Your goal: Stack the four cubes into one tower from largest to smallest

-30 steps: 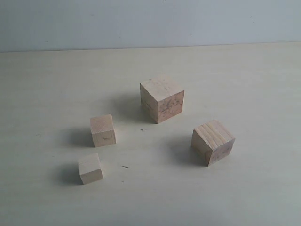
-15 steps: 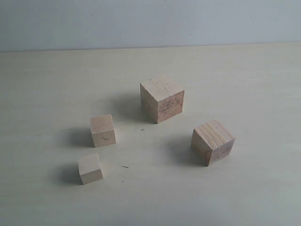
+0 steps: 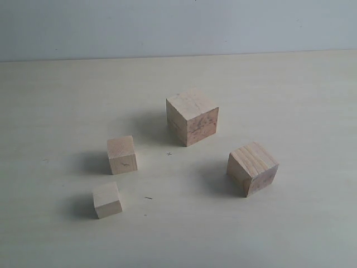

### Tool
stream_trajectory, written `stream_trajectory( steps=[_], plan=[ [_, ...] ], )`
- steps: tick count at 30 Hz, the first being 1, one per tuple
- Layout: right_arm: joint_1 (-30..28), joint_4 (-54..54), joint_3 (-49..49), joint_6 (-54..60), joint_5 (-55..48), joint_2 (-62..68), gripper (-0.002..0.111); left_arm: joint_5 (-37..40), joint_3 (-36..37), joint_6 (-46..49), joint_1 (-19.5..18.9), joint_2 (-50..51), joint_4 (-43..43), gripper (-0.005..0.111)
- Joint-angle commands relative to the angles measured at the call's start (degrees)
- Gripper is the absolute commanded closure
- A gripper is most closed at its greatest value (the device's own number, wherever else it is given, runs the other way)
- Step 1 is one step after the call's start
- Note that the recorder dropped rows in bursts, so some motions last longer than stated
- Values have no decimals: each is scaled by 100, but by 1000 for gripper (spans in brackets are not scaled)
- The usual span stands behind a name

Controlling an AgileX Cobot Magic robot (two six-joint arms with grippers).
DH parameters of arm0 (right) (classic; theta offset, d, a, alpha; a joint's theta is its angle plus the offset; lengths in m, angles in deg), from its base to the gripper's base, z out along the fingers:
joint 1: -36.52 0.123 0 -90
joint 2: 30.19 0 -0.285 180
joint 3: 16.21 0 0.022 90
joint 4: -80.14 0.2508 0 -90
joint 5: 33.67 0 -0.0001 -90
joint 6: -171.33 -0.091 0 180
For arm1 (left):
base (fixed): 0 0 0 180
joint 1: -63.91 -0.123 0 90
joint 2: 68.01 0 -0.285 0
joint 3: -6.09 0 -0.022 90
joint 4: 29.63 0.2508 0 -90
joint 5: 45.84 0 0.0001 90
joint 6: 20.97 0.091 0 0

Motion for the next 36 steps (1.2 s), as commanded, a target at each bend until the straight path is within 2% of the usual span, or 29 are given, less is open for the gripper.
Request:
stream_trajectory(
  steps=[1,3,5,7,9,12,14,20,24,27,29,32,34,36],
  plan=[
    [7,2229,-10,-1886,1363,-37,108,7,21,22,38,-38,-56,107],
    [7,3128,-10,-2360,2126,-37,108,7,21,22,38,-38,-56,107],
    [7,3267,-10,-2360,3101,-37,108,7,21,22,38,-38,-56,107],
    [7,3267,-10,-2657,3269,-37,108,7,21,22,38,-38,-56,107],
    [7,2856,31,-2729,3019,-37,108,7,21,22,38,-38,-56,107],
    [123,1810,742,-2752,1614,-37,108,7,21,22,38,-38,-56,107],
    [224,1564,1367,-2473,888,37,108,7,21,22,38,-38,-56,107],
    [629,2156,3612,317,-2446,1860,108,7,21,22,38,-38,-56,107],
    [635,2372,4714,1051,-3935,3355,106,7,21,22,38,-38,-56,107],
    [635,2414,5280,1501,-4241,4385,93,7,21,22,38,-38,-56,107],
    [635,2464,5558,1774,-4291,4975,78,7,21,22,38,-38,-56,107],
    [635,2663,5763,2078,-4246,5699,50,7,21,22,38,-38,-56,107],
    [635,2807,5800,2401,-4000,6135,37,7,21,22,38,-38,-56,107],
    [635,2982,5809,2651,-3677,6494,35,7,21,22,38,-38,-56,107]
  ],
)
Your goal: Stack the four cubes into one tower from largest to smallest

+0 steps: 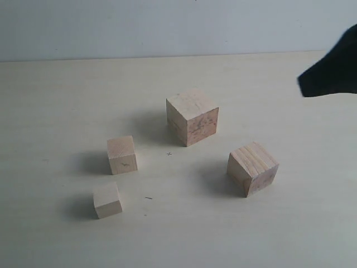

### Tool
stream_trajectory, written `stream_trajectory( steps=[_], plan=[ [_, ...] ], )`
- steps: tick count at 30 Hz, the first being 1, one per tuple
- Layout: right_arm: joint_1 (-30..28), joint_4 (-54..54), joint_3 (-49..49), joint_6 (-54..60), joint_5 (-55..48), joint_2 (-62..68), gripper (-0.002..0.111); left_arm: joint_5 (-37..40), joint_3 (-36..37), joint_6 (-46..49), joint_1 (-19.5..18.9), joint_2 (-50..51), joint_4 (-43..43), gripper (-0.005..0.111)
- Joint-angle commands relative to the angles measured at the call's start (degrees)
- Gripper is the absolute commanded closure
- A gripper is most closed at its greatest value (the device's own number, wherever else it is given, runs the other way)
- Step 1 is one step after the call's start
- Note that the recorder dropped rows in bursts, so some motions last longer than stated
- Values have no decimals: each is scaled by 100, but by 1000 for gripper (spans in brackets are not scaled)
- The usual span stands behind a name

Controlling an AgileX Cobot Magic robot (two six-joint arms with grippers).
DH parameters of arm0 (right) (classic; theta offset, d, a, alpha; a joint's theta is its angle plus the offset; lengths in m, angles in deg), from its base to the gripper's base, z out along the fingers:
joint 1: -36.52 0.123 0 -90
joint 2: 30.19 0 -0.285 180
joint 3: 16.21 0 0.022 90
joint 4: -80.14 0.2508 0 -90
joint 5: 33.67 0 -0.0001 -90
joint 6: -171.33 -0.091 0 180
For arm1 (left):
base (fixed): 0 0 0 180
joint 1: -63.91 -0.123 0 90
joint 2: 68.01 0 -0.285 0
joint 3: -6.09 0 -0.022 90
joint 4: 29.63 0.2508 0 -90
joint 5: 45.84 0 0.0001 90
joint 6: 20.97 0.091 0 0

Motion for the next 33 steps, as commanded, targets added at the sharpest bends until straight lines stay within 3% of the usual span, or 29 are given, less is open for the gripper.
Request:
stream_trajectory(
  steps=[1,8,16,24,33],
  plan=[
    [7,462,81,710,682,878,35,7,21,22,38,-38,-42,107],
    [57,1308,499,2016,1009,2404,34,7,21,34,38,-38,-42,107],
    [751,858,1754,2258,1390,3834,12,7,21,23,38,-38,-42,107],
    [944,-25,2975,440,1389,5110,11,7,21,23,38,-38,-42,107],
    [981,-707,3521,186,1089,5710,11,7,21,23,38,-38,-42,107]
  ],
)
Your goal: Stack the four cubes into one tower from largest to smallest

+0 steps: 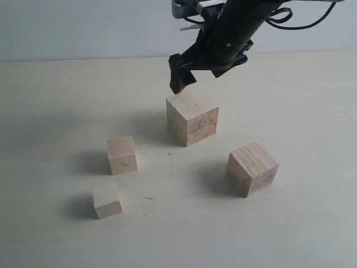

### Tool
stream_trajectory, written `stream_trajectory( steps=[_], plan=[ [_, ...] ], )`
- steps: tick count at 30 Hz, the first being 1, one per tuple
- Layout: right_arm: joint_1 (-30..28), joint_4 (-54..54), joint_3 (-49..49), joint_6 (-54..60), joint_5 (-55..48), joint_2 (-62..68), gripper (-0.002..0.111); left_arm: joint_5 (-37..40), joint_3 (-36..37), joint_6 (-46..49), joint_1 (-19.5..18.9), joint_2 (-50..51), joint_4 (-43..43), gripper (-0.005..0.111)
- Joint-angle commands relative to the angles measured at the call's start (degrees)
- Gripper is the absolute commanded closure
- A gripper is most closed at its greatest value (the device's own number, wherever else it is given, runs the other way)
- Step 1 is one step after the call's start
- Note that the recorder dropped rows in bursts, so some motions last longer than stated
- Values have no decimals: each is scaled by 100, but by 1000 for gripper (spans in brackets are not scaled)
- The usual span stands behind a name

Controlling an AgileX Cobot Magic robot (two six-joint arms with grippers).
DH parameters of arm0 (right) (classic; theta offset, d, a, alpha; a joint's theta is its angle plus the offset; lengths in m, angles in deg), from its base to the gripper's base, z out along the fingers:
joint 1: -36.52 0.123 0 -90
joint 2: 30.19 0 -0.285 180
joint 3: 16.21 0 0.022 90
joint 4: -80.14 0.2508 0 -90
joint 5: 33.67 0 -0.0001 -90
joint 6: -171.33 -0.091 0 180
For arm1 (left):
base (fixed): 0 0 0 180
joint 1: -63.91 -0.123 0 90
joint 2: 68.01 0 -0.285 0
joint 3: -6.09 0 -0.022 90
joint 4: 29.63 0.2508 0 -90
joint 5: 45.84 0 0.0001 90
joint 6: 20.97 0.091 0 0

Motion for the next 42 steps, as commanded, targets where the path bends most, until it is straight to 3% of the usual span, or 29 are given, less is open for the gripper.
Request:
stream_trajectory(
  steps=[1,10,18,37,42],
  plan=[
    [73,-117,89,27,-70,153,11,-4,21,23,38,-38,-32,107],
    [340,-125,89,224,-104,461,7,-4,21,23,38,-38,-32,107],
    [340,-662,89,212,-11,554,5,-4,21,22,38,-38,-32,107],
    [340,-717,89,212,185,877,5,-4,21,22,38,-38,-32,107],
    [340,-705,89,-576,144,975,10,-4,21,35,38,-38,-32,107]
  ],
)
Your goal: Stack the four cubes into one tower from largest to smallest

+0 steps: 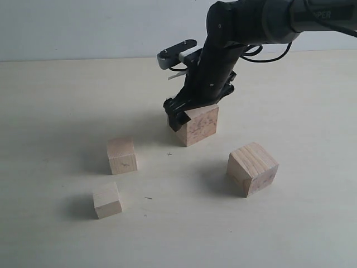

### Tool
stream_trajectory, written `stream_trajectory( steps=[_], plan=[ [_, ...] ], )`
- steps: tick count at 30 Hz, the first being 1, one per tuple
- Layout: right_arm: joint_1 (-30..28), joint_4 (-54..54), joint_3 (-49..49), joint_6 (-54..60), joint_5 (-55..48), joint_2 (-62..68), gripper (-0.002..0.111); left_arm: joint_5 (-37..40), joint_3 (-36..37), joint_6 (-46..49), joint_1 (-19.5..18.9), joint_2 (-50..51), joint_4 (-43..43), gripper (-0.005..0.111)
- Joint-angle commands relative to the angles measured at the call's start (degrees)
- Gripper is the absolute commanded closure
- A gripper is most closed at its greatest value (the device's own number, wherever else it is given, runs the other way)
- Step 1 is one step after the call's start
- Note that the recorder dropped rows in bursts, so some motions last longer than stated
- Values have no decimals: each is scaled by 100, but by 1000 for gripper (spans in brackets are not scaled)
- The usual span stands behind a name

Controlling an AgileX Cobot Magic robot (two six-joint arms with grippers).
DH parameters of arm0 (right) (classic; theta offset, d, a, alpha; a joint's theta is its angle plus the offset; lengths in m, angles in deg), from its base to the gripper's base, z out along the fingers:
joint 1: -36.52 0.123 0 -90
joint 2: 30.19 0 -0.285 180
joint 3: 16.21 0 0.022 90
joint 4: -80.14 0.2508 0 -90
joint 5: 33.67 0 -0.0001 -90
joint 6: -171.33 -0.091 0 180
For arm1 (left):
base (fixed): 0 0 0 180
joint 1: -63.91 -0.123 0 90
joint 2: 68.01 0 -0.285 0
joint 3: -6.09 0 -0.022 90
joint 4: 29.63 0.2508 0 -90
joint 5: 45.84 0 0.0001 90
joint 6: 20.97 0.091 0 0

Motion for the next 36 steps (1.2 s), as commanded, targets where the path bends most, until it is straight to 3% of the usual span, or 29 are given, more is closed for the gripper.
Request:
stream_trajectory(
  steps=[1,3,8,12,18,25,36],
  plan=[
    [6,11,39,-578,-29,-2,17,-4,21,35,38,-38,-32,107],
    [6,21,39,-843,-51,-2,40,-4,21,20,38,-38,-32,107],
    [6,226,39,-926,-367,-2,84,-4,21,20,38,-38,-32,107],
    [6,336,14,-1183,-703,-16,108,-4,21,33,38,-38,-32,107],
    [6,226,-237,-1967,-408,-157,108,-4,21,33,38,-38,-32,107],
    [6,-847,-288,-3148,-150,-194,108,-4,21,21,38,-38,-32,107],
    [6,-791,-288,-2806,-178,-194,108,-4,21,34,38,-38,-32,107]
  ],
)
